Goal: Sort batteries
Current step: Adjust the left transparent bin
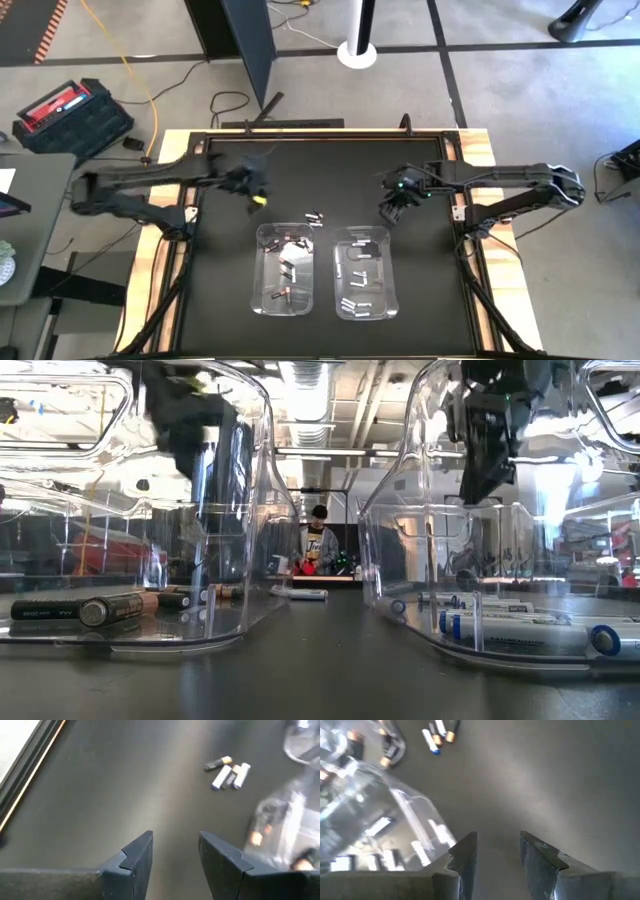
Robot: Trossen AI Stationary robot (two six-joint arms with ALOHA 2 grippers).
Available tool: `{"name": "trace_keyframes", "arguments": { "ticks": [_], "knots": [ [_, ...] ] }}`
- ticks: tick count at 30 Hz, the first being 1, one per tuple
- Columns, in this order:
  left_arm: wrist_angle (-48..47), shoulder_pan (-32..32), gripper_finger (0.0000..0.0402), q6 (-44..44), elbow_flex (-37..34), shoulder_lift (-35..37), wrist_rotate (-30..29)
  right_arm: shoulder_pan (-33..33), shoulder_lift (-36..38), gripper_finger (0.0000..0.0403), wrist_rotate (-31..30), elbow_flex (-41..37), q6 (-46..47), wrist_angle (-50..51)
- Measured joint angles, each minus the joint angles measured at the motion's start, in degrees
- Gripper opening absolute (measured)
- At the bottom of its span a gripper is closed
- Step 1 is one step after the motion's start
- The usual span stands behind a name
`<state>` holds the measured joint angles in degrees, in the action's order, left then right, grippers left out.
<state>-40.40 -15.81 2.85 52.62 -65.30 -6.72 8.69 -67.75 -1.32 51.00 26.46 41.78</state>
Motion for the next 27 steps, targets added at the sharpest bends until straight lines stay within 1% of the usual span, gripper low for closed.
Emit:
{"name": "trace_keyframes", "arguments": {
  "ticks": [3,5,7,11,16,18,21,24,27],
  "knots": [
    [-2.4,-1.6,0.0152,-2.0,7.9,-9.8,0.3,2.6,1.5,0.0162,0.9,-1.5,-4.5,-1.1],
    [-4.4,-2.4,0.0152,-5.1,13.8,-15.9,0.9,4.9,2.8,0.0162,4.4,-2.9,-8.1,-2.4],
    [-6.2,-3.1,0.0152,-8.5,19.3,-21.5,2.7,7.6,3.6,0.0162,8.5,-4.9,-11.4,-4.4],
    [-6.8,-4.3,0.0151,-13.5,28.7,-30.4,6.8,14.8,5.1,0.0162,14.6,-9.5,-17.5,-8.4],
    [-7.6,-5.5,0.0151,-20.9,37.6,-37.7,10.0,25.3,4.5,0.0162,28.2,-14.2,-26.3,-13.3],
    [-8.4,-5.5,0.0151,-25.0,39.8,-39.6,11.7,28.2,3.6,0.0162,29.3,-15.2,-27.8,-13.4],
    [-9.3,-5.2,0.0151,-30.8,40.8,-41.3,12.7,30.0,2.0,0.0162,29.3,-16.0,-27.9,-12.9],
    [-10.0,-4.6,0.015,-35.6,40.8,-42.9,12.7,29.5,0.6,0.0162,28.9,-16.0,-29.2,-12.4],
    [-9.8,-4.0,0.015,-36.3,40.7,-44.7,12.6,27.9,-0.9,0.0162,26.7,-16.0,-31.3,-12.4]
  ]
}}
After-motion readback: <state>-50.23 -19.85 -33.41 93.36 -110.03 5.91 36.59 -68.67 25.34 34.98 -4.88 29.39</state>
